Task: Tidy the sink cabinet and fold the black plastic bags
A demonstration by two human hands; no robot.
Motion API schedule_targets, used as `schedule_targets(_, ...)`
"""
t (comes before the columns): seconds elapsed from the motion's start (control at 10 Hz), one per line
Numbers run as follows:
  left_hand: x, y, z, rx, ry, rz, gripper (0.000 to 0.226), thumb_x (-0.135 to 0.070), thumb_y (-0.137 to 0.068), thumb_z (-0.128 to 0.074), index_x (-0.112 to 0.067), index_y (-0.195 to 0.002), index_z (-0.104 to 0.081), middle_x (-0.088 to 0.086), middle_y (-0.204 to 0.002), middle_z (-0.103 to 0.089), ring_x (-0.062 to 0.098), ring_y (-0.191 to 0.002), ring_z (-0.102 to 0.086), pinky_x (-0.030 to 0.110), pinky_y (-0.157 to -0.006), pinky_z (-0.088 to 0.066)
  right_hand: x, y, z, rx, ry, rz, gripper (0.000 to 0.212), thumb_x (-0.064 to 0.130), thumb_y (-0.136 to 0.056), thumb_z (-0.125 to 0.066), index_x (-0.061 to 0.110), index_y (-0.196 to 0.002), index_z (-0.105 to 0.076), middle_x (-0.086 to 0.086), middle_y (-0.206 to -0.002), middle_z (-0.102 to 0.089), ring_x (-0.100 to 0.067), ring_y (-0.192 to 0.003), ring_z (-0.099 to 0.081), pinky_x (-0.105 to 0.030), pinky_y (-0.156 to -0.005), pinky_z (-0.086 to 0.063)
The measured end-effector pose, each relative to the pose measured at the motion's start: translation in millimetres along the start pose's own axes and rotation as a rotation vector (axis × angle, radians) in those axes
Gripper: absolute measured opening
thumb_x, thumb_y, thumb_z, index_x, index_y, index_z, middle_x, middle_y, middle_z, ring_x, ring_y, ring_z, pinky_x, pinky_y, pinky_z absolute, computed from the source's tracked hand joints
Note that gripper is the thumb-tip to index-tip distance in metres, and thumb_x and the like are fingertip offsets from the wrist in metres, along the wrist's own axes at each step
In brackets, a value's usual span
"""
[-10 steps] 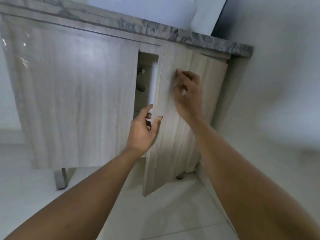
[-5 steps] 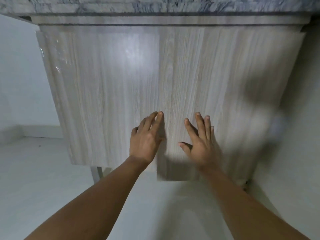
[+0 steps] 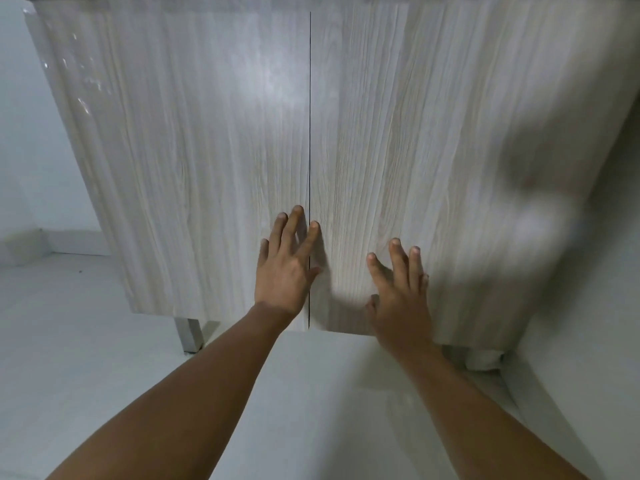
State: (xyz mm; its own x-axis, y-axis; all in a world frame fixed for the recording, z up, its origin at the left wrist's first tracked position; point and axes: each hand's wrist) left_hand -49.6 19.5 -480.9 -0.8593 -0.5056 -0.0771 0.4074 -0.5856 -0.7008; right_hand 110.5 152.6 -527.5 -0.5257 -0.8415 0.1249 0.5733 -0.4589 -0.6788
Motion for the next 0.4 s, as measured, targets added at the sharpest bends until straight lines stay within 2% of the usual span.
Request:
schedule_targets(0.1, -2, 1, 1, -0.003, 0.048, -0.002, 0.076, -0.029, -0.091, -0.073, -0.020, -0.156, -0.033, 0.009, -0.168, -0.011, 0.032, -0.155, -0.008, 0.056, -0.111, -0.041, -1, -1, 4, 0.015, 0.026, 0.008, 0.079, 0.010, -0.079, -0.063, 0.020, -0.152, -0.036, -0.010, -0.166, -0.008, -0.037, -0.152, 0.006, -0.057, -0.116, -0.020)
schedule_targets(0.2, -4, 2, 21, 0.117, 0.086, 0.017, 0.077, -0.037, -0.095, -0.065, -0.024, -0.159, -0.024, 0.002, -0.168, 0.004, 0.027, -0.155, 0.001, 0.047, -0.106, -0.048, 6, 0, 15, 0.064, -0.009, -0.013, 0.076, 0.012, -0.079, -0.064, 0.018, -0.151, -0.039, -0.010, -0.165, -0.011, -0.037, -0.152, 0.004, -0.055, -0.119, -0.020)
schedule_targets(0.3, -1, 4, 46, 0.328, 0.165, 0.023, 0.087, -0.048, -0.093, -0.064, -0.029, -0.160, -0.013, -0.006, -0.168, 0.009, 0.024, -0.154, -0.009, 0.045, -0.107, -0.048, 10, -7, 43, 0.210, -0.038, -0.023, 0.073, 0.023, -0.085, -0.062, 0.021, -0.152, -0.035, -0.004, -0.166, 0.000, -0.032, -0.152, 0.008, -0.051, -0.119, -0.026)
schedule_targets(0.4, 8, 22, 84, 0.792, 0.285, -0.024, 0.090, -0.048, -0.091, -0.068, -0.029, -0.161, -0.013, -0.002, -0.165, -0.021, 0.021, -0.145, -0.036, 0.036, -0.114, -0.036, 1, -3, 81, 0.482, -0.136, -0.041, 0.075, 0.031, -0.092, -0.059, 0.025, -0.156, -0.021, 0.009, -0.163, 0.004, -0.017, -0.152, 0.004, -0.038, -0.119, -0.026)
Point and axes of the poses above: each hand's wrist, its own y-axis away from the middle knuckle, its own z-axis out of the back of the hand, x = y × z
